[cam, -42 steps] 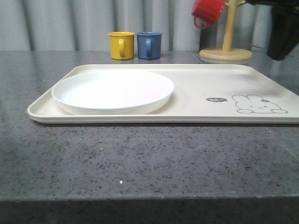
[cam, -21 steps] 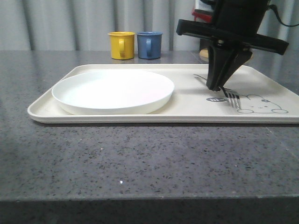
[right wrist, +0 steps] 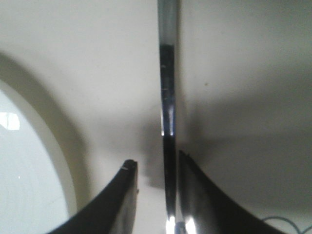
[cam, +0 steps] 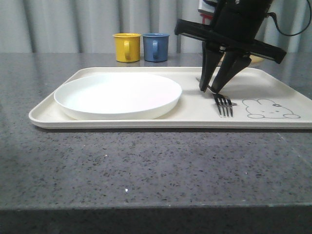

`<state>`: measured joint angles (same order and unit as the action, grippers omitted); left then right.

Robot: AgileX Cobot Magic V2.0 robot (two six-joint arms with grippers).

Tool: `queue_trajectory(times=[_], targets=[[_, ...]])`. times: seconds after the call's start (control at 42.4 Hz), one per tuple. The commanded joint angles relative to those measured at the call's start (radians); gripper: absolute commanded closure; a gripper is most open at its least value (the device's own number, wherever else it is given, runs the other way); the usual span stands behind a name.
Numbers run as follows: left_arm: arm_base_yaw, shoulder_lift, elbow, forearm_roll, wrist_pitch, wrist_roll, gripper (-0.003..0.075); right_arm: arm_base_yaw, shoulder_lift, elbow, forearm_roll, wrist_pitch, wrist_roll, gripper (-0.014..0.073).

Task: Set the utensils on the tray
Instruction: 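Lower the fork onto the tray beside the plate and release it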

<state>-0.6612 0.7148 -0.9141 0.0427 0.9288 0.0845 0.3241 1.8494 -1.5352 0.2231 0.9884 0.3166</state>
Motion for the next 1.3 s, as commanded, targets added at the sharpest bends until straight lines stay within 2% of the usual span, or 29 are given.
queue_trajectory(times=[0.0,0.212,0.424,0.495,0.683,0.825,0.919,1.272], targets=[[-0.008,-0.001,-0.026,0.000,-0.072,-0.011,0.0352,-0.002,-0.056,-0.033,0.015,-0.052,-0.004,0.0263],[-0.008,-0.001,-0.026,0.000,-0.072,-0.011,0.0352,-0.002,-0.158,-0.033,-0.007,-0.072,-0.167,0.0268],[-0.008,-0.001,-0.026,0.000,-0.072,-0.011,0.0352,-0.026,-0.322,0.041,-0.187,0.026,-0.249,0.0268],[-0.008,-0.001,-0.026,0.000,-0.072,-0.011,0.0352,-0.060,-0.375,0.112,-0.223,0.023,-0.249,0.0268],[-0.008,-0.001,-0.026,0.000,-0.072,-0.011,0.0352,-0.249,-0.478,0.297,-0.223,-0.007,-0.285,0.0268],[-0.008,-0.001,-0.026,0.000,-0.072,-0.011,0.0352,-0.374,-0.473,0.358,-0.223,0.002,-0.293,0.0268],[-0.008,-0.001,-0.026,0.000,-0.072,-0.011,0.0352,-0.418,-0.458,0.367,-0.223,0.008,-0.294,0.0268],[-0.008,-0.001,-0.026,0.000,-0.072,-0.011,0.0352,-0.444,-0.363,0.367,-0.312,-0.010,-0.347,0.0268]])
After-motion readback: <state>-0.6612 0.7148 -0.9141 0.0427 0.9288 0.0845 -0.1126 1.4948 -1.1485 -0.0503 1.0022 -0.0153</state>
